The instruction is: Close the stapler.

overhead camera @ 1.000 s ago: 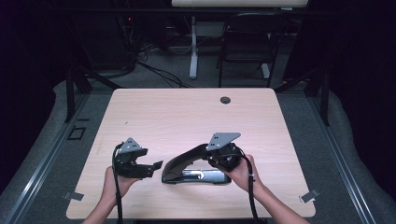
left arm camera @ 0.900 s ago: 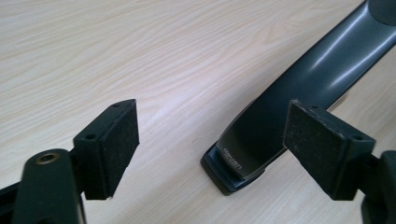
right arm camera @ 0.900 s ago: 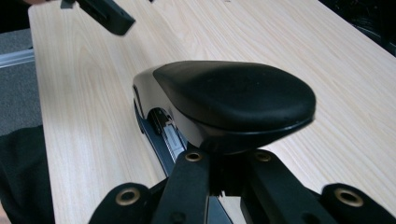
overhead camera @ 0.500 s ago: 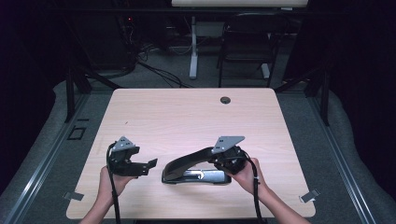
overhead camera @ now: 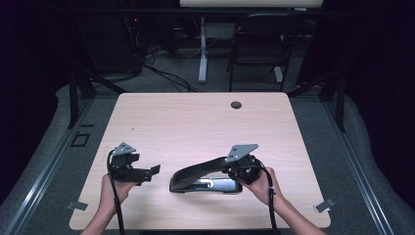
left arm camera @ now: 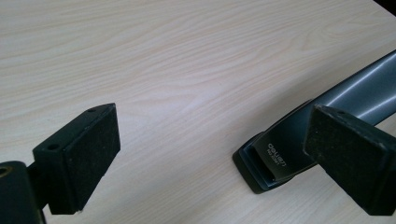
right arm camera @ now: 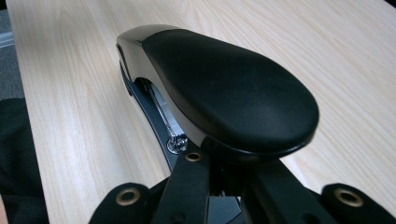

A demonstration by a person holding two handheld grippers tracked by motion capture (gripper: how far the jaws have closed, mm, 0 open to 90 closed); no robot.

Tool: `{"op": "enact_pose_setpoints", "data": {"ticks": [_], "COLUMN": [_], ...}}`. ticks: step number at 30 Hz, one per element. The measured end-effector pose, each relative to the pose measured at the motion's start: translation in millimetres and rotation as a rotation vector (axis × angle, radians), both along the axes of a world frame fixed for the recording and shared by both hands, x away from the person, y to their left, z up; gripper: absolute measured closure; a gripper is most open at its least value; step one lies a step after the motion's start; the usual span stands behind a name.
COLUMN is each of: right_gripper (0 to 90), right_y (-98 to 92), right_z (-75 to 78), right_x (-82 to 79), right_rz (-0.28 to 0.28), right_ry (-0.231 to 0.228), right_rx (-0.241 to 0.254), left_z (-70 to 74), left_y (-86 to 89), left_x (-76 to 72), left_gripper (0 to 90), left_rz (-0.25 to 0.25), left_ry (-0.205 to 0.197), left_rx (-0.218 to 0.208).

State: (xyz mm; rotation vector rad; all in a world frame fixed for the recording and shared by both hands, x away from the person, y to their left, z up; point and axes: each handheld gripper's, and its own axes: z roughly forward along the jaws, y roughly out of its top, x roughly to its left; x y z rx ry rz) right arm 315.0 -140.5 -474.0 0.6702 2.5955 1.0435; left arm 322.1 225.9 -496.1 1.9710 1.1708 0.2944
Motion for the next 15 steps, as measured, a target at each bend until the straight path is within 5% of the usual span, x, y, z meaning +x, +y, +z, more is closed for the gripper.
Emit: {"op": "enact_pose_setpoints", "data": {"ticks": [15], "right_gripper": [90.0], "right_y": [-5.1], "right_z": [-10.9], "right_x": [3.7], "right_rz": [-0.026], "right_ry": [0.032], "right_rx": [-0.031], "left_z": [-5.0], "left_y": [-1.9], "left_x": [1.3], "left_gripper": [1.1], "left_rz": [-0.001], "left_ry": [0.02], "left_rx": [-0.01]}}
